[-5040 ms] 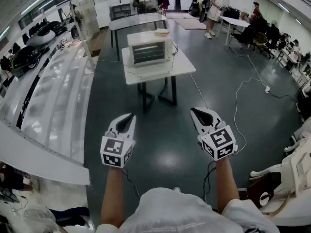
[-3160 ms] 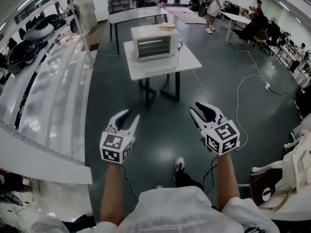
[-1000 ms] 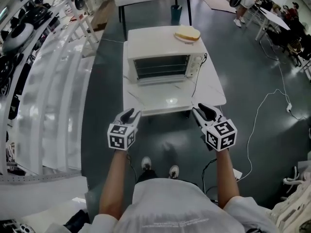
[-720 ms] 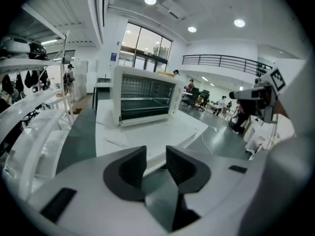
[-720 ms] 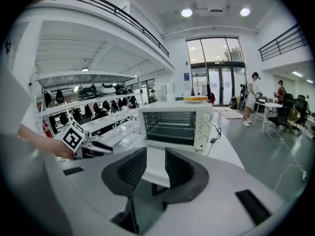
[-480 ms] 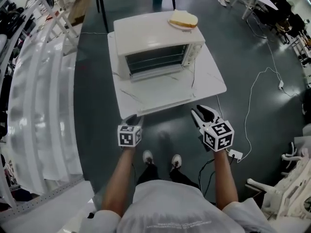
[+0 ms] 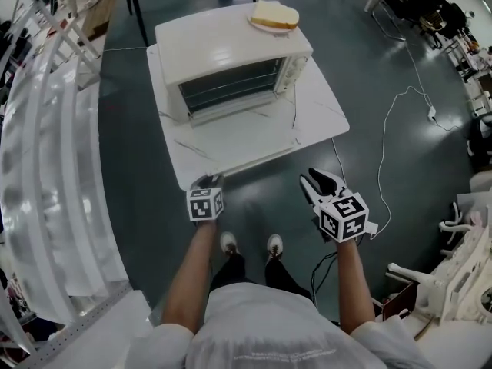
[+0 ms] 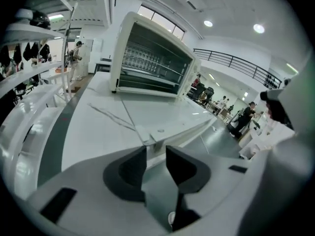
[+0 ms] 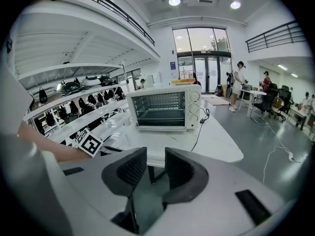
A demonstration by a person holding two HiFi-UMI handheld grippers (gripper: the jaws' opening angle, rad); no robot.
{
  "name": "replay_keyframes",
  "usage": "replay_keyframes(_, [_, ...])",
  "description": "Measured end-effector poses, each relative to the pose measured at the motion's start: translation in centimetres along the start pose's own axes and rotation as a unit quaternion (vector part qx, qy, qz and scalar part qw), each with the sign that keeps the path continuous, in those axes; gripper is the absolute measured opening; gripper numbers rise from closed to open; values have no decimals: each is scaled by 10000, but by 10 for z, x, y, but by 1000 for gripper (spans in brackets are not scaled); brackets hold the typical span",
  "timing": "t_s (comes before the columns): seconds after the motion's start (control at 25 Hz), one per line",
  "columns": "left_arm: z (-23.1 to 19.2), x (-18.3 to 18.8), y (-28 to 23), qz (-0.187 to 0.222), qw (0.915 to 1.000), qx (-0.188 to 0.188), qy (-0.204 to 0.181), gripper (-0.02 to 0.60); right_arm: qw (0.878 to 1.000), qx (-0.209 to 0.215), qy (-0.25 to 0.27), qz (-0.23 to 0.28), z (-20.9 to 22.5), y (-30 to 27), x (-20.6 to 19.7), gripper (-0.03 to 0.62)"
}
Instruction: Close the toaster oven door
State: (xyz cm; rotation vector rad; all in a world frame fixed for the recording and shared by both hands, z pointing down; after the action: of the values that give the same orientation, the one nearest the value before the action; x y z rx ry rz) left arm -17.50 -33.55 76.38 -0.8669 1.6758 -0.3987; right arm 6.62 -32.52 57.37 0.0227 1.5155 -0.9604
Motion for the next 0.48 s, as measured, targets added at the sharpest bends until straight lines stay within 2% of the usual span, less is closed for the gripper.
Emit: replay_keyframes(0.48, [1,8,-4,-218,9997,-114,-15,109,9998,-159,-85,16,-1,2,5,110])
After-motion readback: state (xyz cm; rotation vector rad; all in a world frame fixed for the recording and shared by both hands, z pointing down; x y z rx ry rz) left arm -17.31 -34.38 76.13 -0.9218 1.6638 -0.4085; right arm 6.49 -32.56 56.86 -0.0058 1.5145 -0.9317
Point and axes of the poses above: the fingertips, and each gripper's own axes: y backward along the fingers, z to its right, x out of its top, the point moved 1 cm from there along y, backward along the fingers, and after that the axes turned 3 degrees about z, right-handed, at the moved point
